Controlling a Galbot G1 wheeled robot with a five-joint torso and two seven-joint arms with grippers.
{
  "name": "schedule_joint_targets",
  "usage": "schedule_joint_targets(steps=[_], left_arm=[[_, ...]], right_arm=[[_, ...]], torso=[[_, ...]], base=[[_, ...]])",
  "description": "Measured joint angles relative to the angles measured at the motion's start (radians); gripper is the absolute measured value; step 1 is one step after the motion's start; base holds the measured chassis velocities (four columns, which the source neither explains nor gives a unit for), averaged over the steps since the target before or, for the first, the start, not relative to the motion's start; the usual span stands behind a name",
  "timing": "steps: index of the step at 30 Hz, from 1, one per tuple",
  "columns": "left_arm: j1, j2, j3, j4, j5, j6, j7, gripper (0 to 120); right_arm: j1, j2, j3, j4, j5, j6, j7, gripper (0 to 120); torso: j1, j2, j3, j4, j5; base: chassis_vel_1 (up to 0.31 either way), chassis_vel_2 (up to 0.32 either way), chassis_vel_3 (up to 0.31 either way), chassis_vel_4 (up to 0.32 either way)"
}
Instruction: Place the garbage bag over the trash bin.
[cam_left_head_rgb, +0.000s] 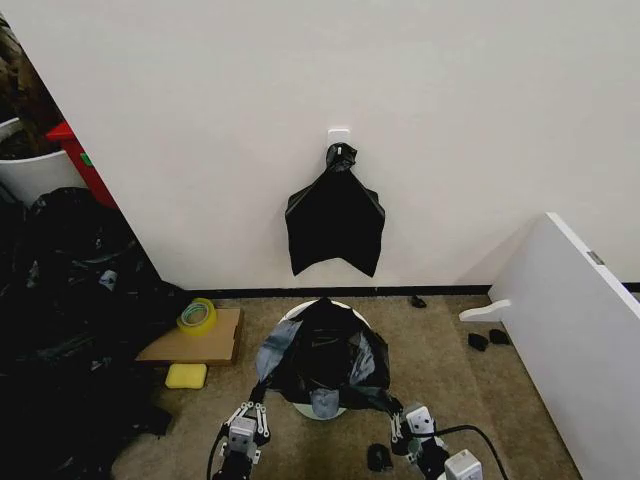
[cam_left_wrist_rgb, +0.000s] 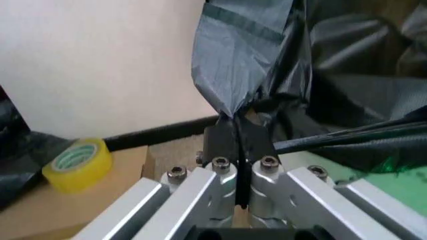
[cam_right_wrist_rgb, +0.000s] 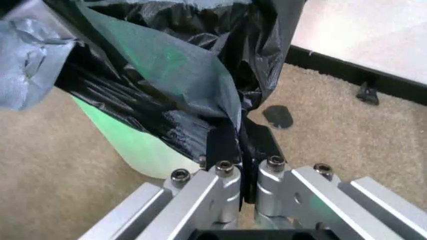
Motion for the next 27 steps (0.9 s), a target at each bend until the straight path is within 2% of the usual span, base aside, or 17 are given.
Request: schedule_joint_targets(steps=[7, 15, 27], left_arm=[[-0.009, -0.014, 0.011, 0.023, 0.018, 0.036, -0.011, 0], [-0.018, -0.033, 0.037, 0.052, 0.036, 0.107, -0.038, 0], [-0.008, -0.019, 0.033, 0.046, 0.050, 0.115, -0.030, 0]], right_arm=[[0.056, 0.007, -0.001, -0.060, -0.028, 0.020, -0.016, 0], [0.088, 0.029, 0.004, -0.166, -0.139, 0.115, -0.093, 0], [0.041, -0.002, 0.029, -0.158, -0.166, 0.134, -0.130, 0]], torso=[[0.000, 0.000, 0.000, 0.0000, 0.0000], [0.000, 0.000, 0.000, -0.0001, 0.0006], [0.000, 0.000, 0.000, 0.0000, -0.0005]], base=[[0.000, 0.000, 0.000, 0.000], [0.000, 0.000, 0.000, 0.000], [0.000, 0.000, 0.000, 0.000]])
